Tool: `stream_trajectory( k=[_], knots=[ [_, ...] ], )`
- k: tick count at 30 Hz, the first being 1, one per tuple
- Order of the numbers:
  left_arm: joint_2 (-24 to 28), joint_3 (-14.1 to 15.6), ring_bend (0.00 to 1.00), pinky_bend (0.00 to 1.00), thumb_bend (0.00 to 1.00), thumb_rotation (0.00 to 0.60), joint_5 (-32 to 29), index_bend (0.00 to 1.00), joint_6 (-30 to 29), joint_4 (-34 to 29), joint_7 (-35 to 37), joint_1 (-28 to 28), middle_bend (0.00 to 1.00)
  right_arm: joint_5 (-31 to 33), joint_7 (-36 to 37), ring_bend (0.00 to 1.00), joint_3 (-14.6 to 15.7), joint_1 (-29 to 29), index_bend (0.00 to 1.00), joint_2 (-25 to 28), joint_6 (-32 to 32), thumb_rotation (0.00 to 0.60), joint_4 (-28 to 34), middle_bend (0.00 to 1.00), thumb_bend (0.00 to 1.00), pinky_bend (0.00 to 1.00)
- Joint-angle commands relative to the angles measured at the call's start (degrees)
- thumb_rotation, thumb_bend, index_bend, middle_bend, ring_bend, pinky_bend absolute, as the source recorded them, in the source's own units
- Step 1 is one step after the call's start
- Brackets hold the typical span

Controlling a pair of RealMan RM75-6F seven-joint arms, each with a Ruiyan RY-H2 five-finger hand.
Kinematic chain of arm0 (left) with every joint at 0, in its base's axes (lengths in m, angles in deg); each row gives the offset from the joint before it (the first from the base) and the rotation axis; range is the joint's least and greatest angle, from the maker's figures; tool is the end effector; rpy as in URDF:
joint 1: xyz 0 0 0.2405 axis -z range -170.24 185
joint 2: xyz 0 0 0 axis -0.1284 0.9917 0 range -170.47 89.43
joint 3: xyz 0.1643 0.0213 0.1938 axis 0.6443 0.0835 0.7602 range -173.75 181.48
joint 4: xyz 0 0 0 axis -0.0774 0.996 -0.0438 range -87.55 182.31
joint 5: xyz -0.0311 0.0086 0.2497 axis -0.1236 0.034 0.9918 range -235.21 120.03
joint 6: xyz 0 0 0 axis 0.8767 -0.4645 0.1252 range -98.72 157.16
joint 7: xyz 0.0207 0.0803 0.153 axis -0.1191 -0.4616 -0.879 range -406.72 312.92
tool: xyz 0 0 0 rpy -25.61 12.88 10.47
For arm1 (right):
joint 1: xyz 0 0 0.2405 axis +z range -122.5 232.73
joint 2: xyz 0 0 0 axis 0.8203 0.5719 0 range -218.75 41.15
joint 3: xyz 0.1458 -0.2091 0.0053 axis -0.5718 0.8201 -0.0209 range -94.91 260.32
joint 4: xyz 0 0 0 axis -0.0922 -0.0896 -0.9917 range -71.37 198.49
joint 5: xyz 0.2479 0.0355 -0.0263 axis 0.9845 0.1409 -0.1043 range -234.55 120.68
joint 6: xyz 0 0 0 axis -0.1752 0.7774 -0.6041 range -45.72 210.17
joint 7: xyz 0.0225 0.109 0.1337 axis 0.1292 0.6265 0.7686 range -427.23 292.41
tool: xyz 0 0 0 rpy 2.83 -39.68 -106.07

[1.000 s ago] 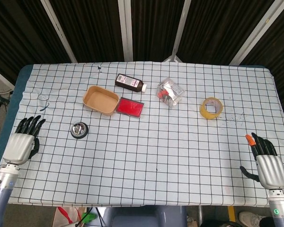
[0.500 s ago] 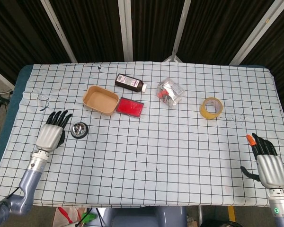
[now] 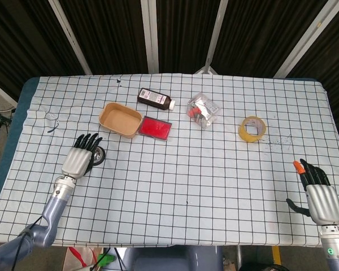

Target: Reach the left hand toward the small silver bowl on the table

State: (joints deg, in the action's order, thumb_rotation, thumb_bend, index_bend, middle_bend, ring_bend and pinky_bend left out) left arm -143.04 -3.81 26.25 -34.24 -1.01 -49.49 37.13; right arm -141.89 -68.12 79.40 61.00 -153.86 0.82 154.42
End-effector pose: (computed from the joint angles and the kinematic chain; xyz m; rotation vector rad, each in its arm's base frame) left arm -0.2804 0.3732 -0.0724 -1.7141 -0.7791 -0.8490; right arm -0.3330 -0.2224 0.1100 1.4156 -0.9256 0.8625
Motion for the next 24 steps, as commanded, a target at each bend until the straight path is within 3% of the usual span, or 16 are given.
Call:
stream_trajectory(
  k=[1, 16, 21, 24],
  knots=[
    [-1.29, 0.43, 0.0, 0.01, 1.0, 0.6, 0.14, 0.0, 0.82, 1.76, 1.21, 0.83, 0.01, -0.11, 0.06, 0.09, 0.04, -0.03, 0.03, 0.05, -0.09, 0.6, 0.08, 0.03, 0.25, 0.1],
    [-4.87, 2.28, 0.0, 0.01, 1.0, 0.6, 0.55, 0.0, 2.49, 8.15, 2.11, 1.96, 0.01, -1.15, 0.14, 0.09, -0.01, -0.37, 0.03, 0.55, -1.6, 0.6, 0.95, 0.03, 0.25, 0.1],
    [-4.0, 1.43, 0.0, 0.01, 1.0, 0.6, 1.66, 0.0, -1.45, 6.77, 2.02, 2.76, 0.01, -1.13, -0.07, 0.09, -0.02, -0.42, 0.03, 0.61, -1.73, 0.6, 1.13, 0.03, 0.25, 0.1],
    [-1.38, 0.04, 0.0, 0.01, 1.0, 0.6, 2.88, 0.0, -7.31, 2.37, 1.86, 2.67, 0.01, -1.13, -0.1, 0.09, 0.05, -0.42, 0.03, 0.62, -1.63, 0.6, 1.12, 0.03, 0.25, 0.1]
  ],
)
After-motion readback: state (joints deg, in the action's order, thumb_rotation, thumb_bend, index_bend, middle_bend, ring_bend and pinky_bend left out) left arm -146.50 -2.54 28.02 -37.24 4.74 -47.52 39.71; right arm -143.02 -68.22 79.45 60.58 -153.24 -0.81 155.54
